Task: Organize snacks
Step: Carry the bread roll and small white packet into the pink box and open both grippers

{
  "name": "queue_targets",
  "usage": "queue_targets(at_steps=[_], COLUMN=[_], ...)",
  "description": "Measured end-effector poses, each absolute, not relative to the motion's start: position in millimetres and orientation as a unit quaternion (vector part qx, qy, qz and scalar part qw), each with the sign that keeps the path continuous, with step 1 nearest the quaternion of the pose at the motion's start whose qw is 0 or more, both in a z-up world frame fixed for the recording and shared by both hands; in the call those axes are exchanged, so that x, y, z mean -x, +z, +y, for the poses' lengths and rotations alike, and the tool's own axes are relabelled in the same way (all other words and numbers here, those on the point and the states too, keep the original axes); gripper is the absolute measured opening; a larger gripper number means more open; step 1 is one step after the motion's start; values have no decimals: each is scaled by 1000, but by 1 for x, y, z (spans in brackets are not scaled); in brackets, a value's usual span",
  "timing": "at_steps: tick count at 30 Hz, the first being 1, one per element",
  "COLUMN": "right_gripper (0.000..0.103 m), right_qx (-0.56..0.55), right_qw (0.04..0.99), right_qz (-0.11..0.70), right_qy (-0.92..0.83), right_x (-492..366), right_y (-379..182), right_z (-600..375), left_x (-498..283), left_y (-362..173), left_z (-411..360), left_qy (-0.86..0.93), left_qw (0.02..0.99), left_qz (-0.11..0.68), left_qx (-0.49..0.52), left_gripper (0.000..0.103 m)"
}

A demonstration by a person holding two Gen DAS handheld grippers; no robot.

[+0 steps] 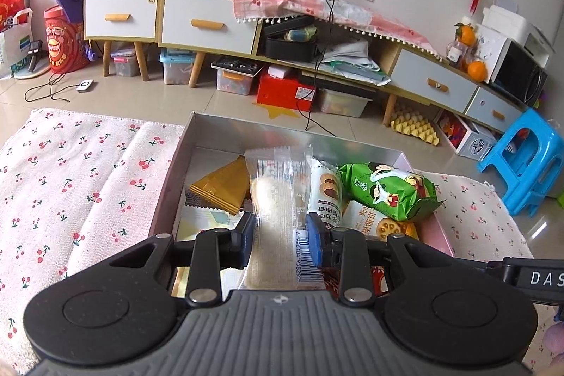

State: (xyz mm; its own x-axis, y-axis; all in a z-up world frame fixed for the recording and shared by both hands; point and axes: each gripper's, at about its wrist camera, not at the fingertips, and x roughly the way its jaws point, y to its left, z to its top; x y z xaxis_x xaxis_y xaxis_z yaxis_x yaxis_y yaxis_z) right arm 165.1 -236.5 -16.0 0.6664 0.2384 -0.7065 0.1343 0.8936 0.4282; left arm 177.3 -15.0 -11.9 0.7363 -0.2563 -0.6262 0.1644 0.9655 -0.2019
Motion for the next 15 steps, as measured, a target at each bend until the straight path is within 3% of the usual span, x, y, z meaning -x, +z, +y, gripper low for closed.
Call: queue_targets(at_steps=[2, 4, 6, 9, 13, 15], right_gripper=[26, 27, 32, 49, 56, 65], right_qx=[-229, -230, -231, -228, -222, -220], right_qw=[884, 883, 882, 882, 884, 886], right_qz=[408, 409, 411, 411, 410, 407], right_qy=[27, 26, 26, 23, 23, 22], right_x=[-165, -165, -164, -163, -160, -158], right_y=[-16, -17, -17, -17, -14, -13], right_z=[-237, -238, -238, -239, -240, -241], left_x=[-177, -176, -175, -174, -170, -168], left_y=[-12, -10, -8, -7, -4, -2], left_z=[-13, -13, -12, -12, -13, -12], left_qy=[-115, -110, -105, -107, -105, -105], left_qw=[930, 932, 934, 932, 930, 929], left_qz=[342, 340, 335, 343, 348, 350], left_qx=[67, 66, 63, 57, 50, 47], left_gripper=[31, 55, 66, 70, 79, 83])
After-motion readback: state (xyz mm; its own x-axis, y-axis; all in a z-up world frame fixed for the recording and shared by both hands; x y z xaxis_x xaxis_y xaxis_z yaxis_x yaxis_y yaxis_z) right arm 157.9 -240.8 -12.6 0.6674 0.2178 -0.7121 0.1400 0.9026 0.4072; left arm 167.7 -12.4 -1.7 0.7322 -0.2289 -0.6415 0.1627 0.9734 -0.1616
